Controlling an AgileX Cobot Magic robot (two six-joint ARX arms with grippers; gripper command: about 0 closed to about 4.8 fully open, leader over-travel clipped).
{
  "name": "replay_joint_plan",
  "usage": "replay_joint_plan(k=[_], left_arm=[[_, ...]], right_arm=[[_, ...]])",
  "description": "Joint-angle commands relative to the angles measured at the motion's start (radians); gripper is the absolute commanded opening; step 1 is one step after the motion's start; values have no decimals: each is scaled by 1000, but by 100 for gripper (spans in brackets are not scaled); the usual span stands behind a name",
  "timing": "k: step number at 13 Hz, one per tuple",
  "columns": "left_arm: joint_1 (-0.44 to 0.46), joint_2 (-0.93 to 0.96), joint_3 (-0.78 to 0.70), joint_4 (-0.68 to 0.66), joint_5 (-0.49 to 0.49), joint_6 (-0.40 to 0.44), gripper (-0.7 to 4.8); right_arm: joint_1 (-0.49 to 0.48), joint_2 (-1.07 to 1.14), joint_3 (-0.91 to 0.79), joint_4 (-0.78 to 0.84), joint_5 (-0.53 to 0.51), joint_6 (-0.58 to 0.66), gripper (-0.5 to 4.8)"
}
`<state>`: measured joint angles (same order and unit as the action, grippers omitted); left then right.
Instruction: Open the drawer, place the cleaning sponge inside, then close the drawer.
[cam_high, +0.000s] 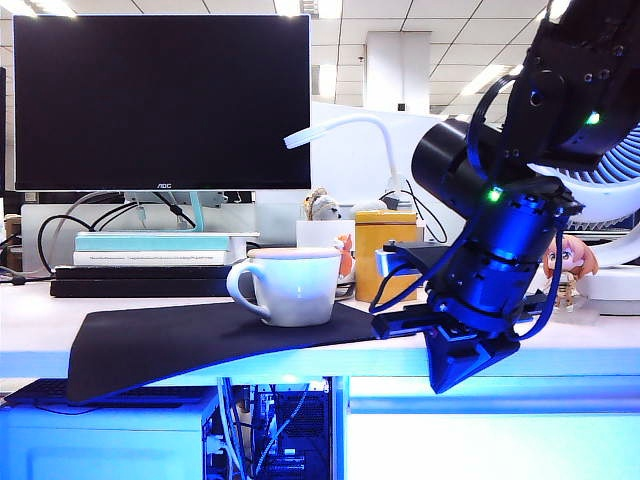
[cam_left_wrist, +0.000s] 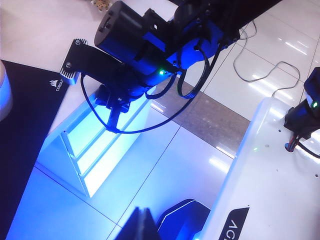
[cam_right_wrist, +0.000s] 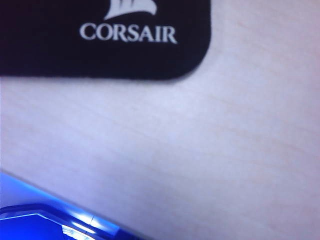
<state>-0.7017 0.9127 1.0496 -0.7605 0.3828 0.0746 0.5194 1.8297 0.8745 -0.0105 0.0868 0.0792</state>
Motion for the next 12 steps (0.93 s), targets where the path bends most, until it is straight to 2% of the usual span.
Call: replay_joint_plan(k=[1, 6, 8, 11, 12], left_arm=[[-1, -1, 2, 5, 7, 2, -6], [-1, -1, 2, 6, 59, 29, -6], [-1, -1, 2, 4, 84, 34, -6], [-1, -1, 2, -6, 82, 55, -6], [-1, -2, 2, -8, 86, 60, -6]], right_arm=[[2, -34, 2, -24, -3, 4, -1], [2, -193, 3, -122, -2, 3, -1], [2, -331, 3, -186, 4, 3, -1], [2, -512, 3, -203, 5, 4, -1], [2, -634, 3, -204, 5, 21, -1]])
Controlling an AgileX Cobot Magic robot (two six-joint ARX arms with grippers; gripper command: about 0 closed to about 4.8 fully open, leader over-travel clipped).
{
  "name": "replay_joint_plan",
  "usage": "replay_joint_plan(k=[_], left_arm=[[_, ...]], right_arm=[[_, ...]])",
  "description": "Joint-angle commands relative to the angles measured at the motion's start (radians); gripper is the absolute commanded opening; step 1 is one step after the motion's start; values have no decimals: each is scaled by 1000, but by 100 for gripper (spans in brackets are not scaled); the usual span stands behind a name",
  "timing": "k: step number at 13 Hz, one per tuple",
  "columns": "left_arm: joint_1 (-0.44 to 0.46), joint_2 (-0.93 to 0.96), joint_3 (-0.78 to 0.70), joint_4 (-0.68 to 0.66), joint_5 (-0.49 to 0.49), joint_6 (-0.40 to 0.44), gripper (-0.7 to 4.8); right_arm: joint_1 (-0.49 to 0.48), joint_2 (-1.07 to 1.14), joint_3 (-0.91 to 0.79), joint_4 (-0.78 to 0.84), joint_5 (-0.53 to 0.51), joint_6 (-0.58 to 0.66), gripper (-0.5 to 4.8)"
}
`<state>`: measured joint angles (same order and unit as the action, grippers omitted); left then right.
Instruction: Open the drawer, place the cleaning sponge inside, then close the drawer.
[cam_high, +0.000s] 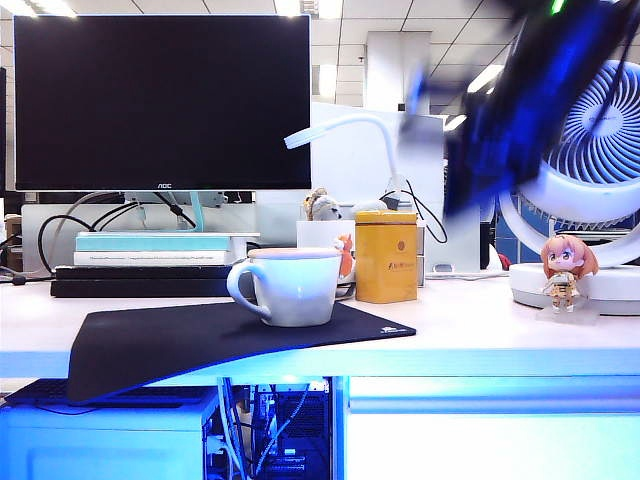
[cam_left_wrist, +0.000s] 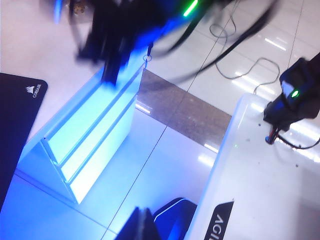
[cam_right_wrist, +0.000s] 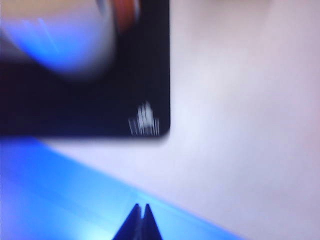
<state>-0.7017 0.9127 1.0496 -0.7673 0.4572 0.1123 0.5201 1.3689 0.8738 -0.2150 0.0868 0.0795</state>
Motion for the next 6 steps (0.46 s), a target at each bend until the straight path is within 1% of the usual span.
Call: replay_joint_plan(k=[1, 3, 4, 5, 6], left_arm=[[-1, -3, 2, -3, 14, 16, -6], [-1, -13, 2, -3, 17, 7, -6], [-7, -32, 2, -3, 16, 13, -6], [-32, -71, 2, -6, -30, 37, -6], [-44, -80, 2, -4, -24, 36, -6]], right_arm=[[1, -285, 4, -2, 27, 68, -1], [2, -447, 2, 0, 103, 102, -1], [1, -573, -5, -12, 146, 66, -1], [1, -792, -92, -51, 154, -21, -1], [0, -883, -185, -47, 115, -28, -1]])
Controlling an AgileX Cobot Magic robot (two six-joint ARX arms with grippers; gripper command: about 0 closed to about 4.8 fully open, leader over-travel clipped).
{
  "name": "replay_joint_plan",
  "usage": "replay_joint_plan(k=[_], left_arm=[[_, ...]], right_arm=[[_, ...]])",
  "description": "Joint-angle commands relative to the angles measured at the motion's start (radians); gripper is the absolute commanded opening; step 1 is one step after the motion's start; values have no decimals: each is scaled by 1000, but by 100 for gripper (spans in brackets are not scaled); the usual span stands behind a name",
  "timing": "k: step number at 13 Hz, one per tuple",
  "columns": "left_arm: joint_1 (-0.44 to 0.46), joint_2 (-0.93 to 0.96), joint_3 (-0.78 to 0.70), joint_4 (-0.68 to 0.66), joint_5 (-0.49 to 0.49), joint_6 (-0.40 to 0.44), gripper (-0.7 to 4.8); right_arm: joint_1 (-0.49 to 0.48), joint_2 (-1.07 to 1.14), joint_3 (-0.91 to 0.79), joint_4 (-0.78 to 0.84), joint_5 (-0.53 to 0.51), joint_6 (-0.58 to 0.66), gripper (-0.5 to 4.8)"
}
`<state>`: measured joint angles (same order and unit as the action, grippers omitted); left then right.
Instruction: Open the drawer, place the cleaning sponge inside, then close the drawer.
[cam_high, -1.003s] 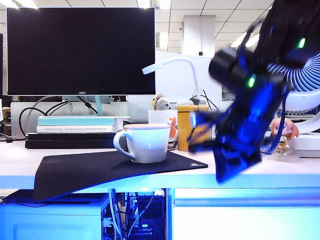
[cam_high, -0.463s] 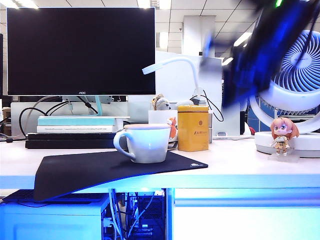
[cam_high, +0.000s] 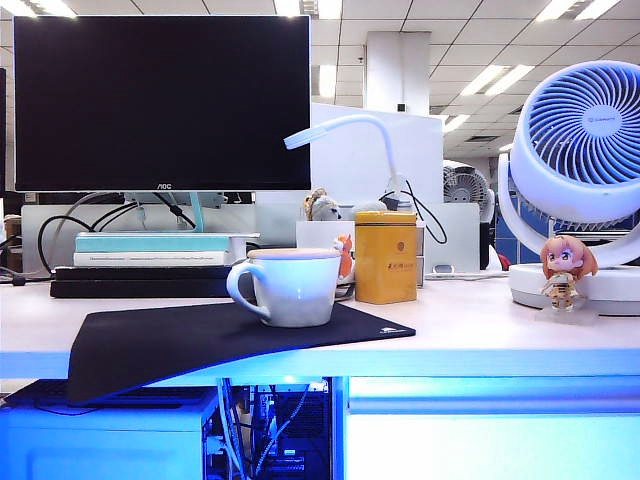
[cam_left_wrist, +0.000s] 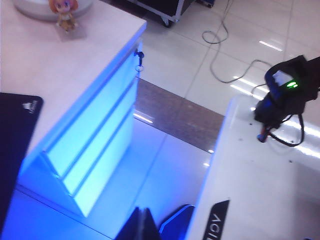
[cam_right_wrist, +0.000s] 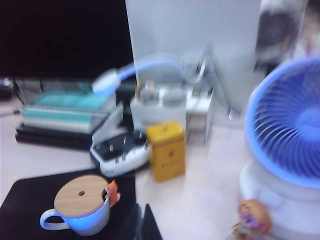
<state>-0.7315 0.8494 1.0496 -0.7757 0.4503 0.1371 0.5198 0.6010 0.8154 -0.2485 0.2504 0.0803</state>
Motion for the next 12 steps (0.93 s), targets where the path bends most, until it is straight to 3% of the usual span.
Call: replay_joint_plan(k=[1, 4, 7, 9, 12], left_arm=[[-33, -20, 2, 6, -19, 10, -6], [-109, -19, -13, 34, -50, 34, -6], [-257, -12, -207, 197, -135, -1, -6], [-276, -11, -361, 443, -191, -116, -6], [-275, -2, -487, 697, -388, -212, -6]], right_arm=[[1, -176, -193, -13, -69, -28, -1], [0, -341, -433, -10, -39, -27, -1], [1, -446, -539, -109, -48, -18, -1], [1, -453, -539, -126, -47, -18, -1], [1, -457, -539, -126, -47, -18, -1]])
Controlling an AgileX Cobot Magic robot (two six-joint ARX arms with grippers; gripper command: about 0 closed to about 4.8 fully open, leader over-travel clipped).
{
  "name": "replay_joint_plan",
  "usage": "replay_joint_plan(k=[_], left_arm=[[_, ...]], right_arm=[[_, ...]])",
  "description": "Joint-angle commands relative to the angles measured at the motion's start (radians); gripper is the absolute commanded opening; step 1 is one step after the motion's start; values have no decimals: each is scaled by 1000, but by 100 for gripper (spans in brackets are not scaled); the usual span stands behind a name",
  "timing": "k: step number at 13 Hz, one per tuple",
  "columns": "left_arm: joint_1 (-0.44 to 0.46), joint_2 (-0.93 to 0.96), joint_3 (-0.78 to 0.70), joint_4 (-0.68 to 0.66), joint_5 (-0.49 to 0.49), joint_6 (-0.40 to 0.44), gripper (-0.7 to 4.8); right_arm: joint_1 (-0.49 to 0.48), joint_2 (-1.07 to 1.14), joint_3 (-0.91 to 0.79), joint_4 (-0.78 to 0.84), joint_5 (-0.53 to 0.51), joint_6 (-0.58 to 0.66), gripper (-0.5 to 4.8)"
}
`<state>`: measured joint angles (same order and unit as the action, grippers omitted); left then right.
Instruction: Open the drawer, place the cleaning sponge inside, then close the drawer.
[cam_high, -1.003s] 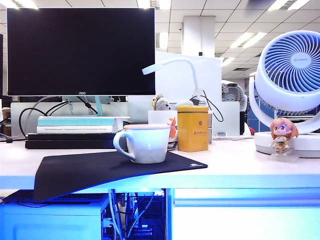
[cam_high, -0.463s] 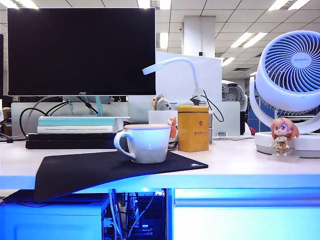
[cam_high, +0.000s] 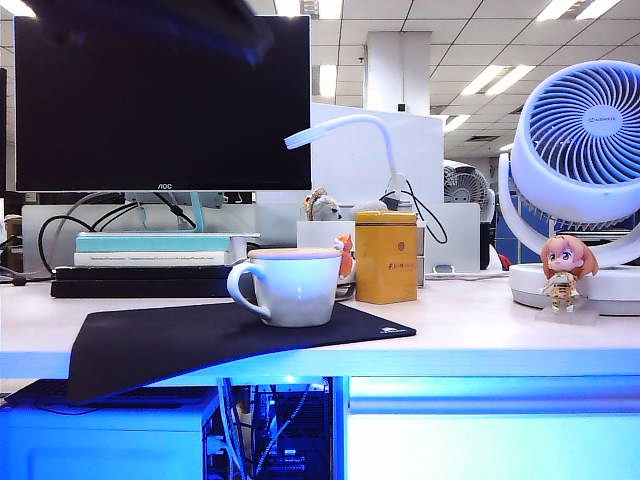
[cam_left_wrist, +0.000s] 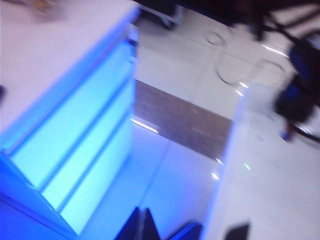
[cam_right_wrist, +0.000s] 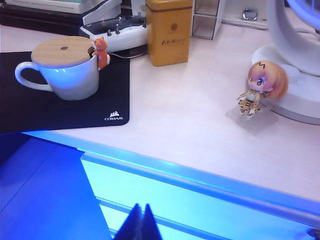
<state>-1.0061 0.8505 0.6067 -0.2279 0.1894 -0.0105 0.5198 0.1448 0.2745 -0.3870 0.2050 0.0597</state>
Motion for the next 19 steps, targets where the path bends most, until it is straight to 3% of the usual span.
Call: replay_joint_plan(k=[1, 2, 3, 4, 5, 7, 10, 11, 14, 17, 19], left_arm=[[11, -23, -56, 174, -198, -72, -6], [86, -68, -76, 185, -224, -71, -6], [222, -145, -112, 184, -188, -69, -6], [432, -257, -163, 182, -150, -69, -6], [573, -367, -218, 179, -151, -69, -6], [699, -512, -309, 177, -140, -69, -6], [854, -741, -539, 177, -144, -68, -6], [859, -814, -603, 140, -146, -48, -6], [860, -848, -602, 35, -212, 117, -6], [970, -848, -602, 37, -212, 142, -4], [996, -848, -602, 41, -212, 132, -5]], right_arm=[[1, -1, 2, 13, -1, 3, -1], [0, -1, 2, 13, 3, 3, -1], [1, -1, 2, 13, -5, 3, -1], [0, -1, 2, 13, 3, 2, -1], [1, -1, 2, 14, 0, 2, -1], [0, -1, 2, 13, -2, 2, -1], [1, -1, 2, 13, 2, 2, -1], [1, -1, 2, 13, 2, 2, -1], [0, -2, 2, 13, 2, 2, -1], [0, -2, 2, 13, 2, 2, -1], [1, -2, 2, 13, -1, 2, -1]])
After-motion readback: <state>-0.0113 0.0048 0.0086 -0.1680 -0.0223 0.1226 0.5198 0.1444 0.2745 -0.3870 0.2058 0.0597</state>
